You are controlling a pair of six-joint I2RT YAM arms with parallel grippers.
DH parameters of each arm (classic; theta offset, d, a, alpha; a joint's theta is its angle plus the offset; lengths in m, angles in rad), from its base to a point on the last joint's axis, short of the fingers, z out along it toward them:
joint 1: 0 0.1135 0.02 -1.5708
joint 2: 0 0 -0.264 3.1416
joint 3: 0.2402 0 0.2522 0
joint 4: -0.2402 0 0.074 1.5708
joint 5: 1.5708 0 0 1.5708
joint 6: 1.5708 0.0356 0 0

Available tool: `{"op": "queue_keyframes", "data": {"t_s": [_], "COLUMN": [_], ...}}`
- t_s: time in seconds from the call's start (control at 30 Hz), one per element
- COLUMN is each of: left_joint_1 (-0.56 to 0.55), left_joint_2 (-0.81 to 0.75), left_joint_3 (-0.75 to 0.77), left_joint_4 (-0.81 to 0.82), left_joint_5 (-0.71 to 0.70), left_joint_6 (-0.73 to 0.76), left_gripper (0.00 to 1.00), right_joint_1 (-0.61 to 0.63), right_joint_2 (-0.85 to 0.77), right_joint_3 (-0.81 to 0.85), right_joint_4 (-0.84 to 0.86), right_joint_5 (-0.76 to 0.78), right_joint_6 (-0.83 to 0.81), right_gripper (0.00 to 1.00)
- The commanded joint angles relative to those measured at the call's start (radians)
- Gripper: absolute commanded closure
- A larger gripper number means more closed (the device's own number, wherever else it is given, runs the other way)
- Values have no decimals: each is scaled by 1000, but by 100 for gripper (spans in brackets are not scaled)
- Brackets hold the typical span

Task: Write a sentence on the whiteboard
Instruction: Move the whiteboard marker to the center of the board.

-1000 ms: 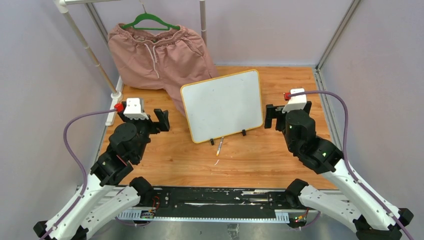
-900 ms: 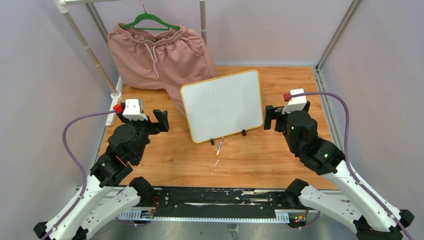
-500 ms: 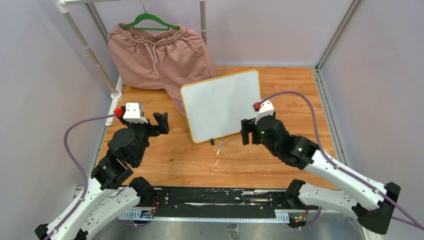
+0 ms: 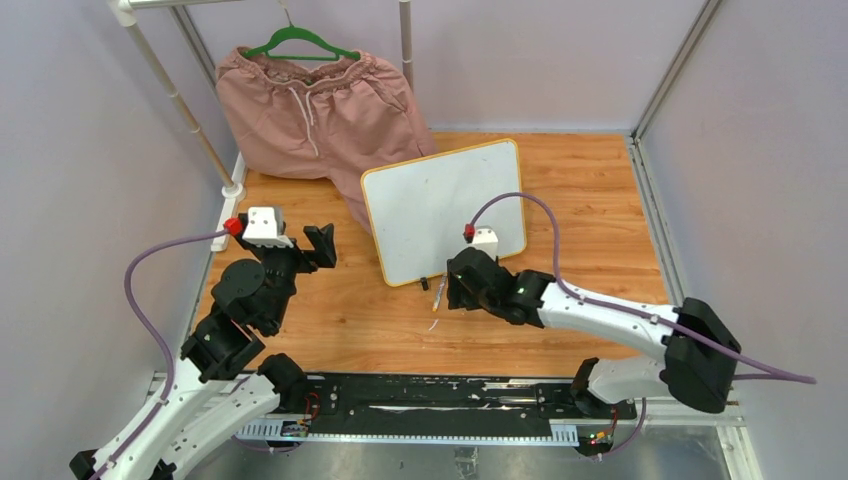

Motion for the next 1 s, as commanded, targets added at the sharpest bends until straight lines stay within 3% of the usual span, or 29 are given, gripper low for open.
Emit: {"op": "queue_keyframes", "data": {"t_s": [0.0,0.33,0.97], "left_joint_1": [-5,-7,-19], "left_joint_2": [-16,-20,-28], "left_joint_3": [-13,-15,-17], "left_joint_4": [34,34,31], "left_joint_5": [-2,2,-7], "left_joint_6": [7,3,4], "left_gripper": [0,0,0], "right_joint_1": [30,45,60], "right_joint_2": [88,239,437], "right_joint_3": [8,29,158], "right_joint_4": [64,99,44], "right_joint_5": [-41,-17,45], "right_joint_6": [122,207,187], "right_gripper": [38,47,50]}}
